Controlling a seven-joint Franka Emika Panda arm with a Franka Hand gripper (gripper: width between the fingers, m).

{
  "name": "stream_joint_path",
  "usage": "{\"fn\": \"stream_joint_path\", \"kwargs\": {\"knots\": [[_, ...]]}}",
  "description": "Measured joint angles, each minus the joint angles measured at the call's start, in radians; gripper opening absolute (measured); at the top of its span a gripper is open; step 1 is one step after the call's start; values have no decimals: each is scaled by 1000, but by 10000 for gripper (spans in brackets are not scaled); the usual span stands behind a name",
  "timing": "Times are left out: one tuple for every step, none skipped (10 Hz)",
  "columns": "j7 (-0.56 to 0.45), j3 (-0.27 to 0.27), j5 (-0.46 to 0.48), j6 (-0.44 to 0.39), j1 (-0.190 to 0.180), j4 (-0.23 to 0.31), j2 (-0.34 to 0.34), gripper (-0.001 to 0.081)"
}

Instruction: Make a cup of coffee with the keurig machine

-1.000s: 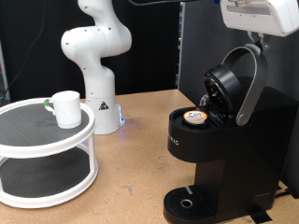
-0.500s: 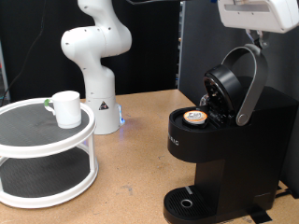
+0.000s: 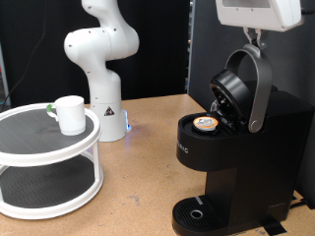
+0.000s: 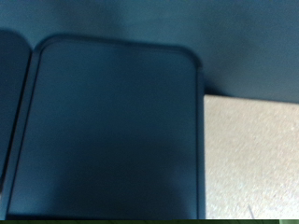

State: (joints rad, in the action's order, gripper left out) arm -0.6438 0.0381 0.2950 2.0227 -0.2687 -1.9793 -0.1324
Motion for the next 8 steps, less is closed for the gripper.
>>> {"fn": "stream_joint_path", "kwargs": {"knots": [[1,-1,-17,-5,3,2,-1,4],[3,-2,-37,-18,7,5,-1,4],[4,-2,-53,-29,12,8,-2,4],[4,-4,-71,-41,17,9,-4,4],[3,-6,-90,-53,23,10,-5,4],[2,-9,-109,-61,29,9,-6,4],[0,-13,-132,-72,36,8,-7,4],[-1,-17,-155,-81,45,5,-9,4]]}}
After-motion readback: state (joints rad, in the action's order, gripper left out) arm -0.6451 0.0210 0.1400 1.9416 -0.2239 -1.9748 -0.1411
